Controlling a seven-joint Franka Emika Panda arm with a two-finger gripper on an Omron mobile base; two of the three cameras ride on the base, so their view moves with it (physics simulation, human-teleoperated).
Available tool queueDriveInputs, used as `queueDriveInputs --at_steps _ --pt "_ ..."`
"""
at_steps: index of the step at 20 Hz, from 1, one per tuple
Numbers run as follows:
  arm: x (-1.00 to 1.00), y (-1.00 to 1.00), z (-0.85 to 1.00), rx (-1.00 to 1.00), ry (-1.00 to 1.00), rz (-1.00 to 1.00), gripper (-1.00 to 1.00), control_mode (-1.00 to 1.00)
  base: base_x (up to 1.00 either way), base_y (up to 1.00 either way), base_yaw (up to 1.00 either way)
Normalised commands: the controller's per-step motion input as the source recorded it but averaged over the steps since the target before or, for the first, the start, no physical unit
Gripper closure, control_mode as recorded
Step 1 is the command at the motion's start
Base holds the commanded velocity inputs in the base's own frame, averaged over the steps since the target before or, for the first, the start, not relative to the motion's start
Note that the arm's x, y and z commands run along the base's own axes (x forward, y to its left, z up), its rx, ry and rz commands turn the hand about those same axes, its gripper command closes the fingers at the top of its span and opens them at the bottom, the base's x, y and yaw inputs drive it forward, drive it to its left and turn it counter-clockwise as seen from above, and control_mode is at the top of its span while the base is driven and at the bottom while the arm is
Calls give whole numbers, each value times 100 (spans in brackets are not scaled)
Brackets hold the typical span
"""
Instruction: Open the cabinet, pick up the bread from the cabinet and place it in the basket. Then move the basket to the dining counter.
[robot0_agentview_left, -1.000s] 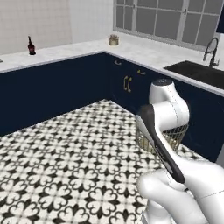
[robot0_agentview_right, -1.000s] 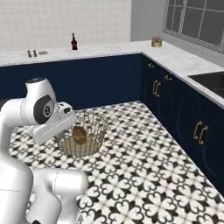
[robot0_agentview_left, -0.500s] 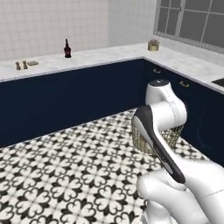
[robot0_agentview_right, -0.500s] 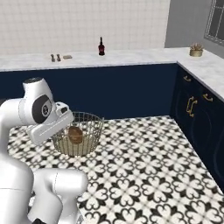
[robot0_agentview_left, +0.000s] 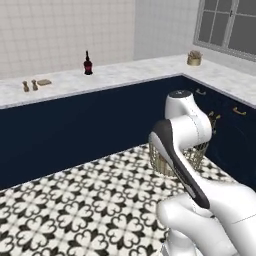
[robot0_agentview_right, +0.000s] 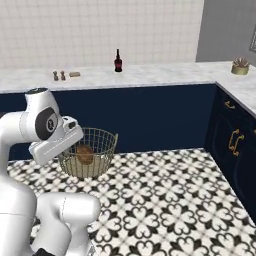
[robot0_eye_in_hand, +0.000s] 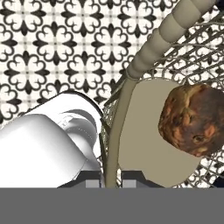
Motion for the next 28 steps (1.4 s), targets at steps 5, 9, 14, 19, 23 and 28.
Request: queueDriveInputs --at_steps 5,9,14,19,23,28 --pt "0 0 0 0 0 0 100 100 100 -36 0" --pt "0 0 0 0 0 0 100 100 100 -51 0" --pt "0 0 0 0 0 0 100 100 100 -36 8" --pt "0 0 0 0 0 0 100 100 100 -14 10" --pt "0 0 0 0 0 0 100 100 100 -27 9" --pt "0 0 0 0 0 0 100 100 100 -44 14"
